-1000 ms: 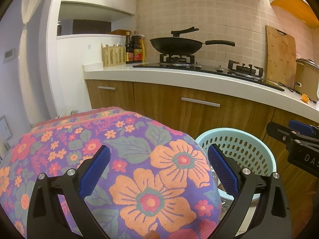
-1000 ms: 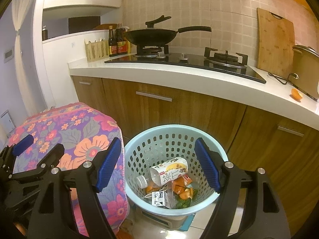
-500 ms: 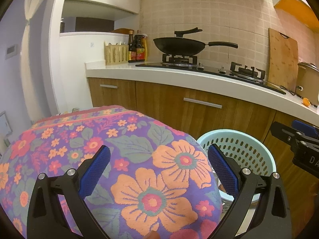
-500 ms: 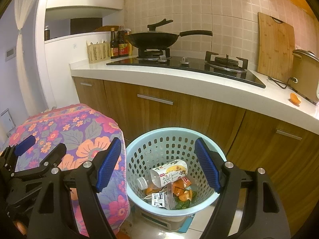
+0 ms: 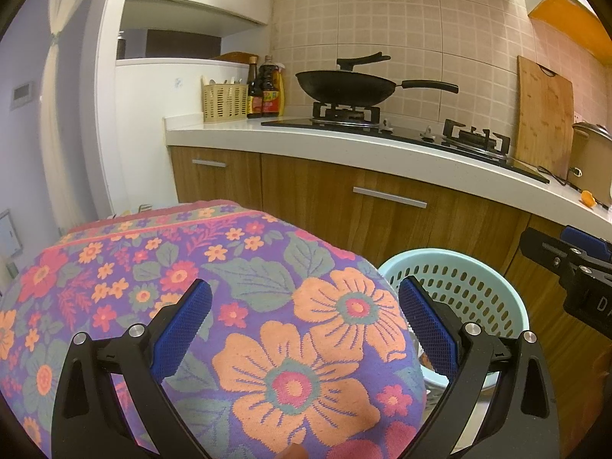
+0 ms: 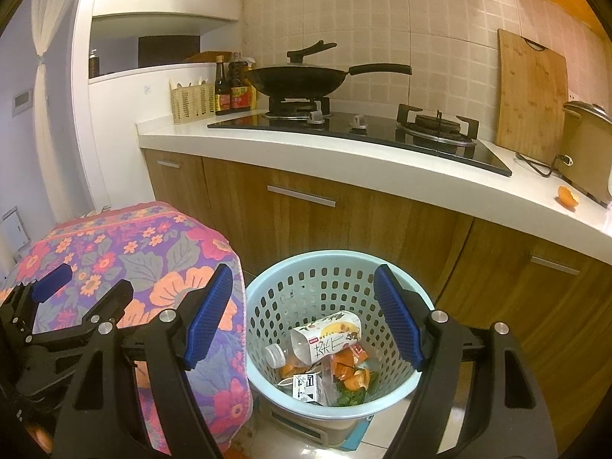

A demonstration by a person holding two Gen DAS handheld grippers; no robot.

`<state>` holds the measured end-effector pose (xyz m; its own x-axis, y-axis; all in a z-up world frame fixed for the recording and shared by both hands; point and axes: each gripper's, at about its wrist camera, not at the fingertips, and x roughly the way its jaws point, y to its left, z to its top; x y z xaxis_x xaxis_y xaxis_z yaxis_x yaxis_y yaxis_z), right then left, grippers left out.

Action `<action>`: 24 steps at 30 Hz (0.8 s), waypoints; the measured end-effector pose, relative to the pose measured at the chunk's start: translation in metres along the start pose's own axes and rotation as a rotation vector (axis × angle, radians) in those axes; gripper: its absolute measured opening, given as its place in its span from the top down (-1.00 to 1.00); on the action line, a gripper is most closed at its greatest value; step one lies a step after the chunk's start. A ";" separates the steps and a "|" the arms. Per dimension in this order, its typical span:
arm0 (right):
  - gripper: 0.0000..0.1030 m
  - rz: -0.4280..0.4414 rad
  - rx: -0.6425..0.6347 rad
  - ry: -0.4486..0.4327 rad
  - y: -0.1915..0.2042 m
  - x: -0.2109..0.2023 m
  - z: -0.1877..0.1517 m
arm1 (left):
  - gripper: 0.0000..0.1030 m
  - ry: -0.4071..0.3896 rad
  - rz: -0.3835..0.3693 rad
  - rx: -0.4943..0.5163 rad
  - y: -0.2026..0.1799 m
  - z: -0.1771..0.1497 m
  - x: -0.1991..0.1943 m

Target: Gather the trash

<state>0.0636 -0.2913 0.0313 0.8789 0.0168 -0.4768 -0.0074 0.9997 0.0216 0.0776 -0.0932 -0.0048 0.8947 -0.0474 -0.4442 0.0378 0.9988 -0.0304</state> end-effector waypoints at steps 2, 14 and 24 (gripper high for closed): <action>-0.40 -0.001 0.000 -0.001 0.000 -0.001 0.000 | -0.85 0.001 0.000 -0.001 0.000 0.000 0.000; -0.40 -0.001 0.000 0.005 0.000 0.000 0.000 | -0.85 0.000 0.000 0.000 0.000 0.000 0.000; -0.40 -0.002 0.002 0.008 0.000 0.001 0.000 | -0.85 0.000 -0.001 0.001 0.001 0.000 0.000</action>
<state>0.0642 -0.2908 0.0306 0.8749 0.0153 -0.4840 -0.0050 0.9997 0.0226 0.0776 -0.0926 -0.0045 0.8948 -0.0484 -0.4438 0.0389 0.9988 -0.0303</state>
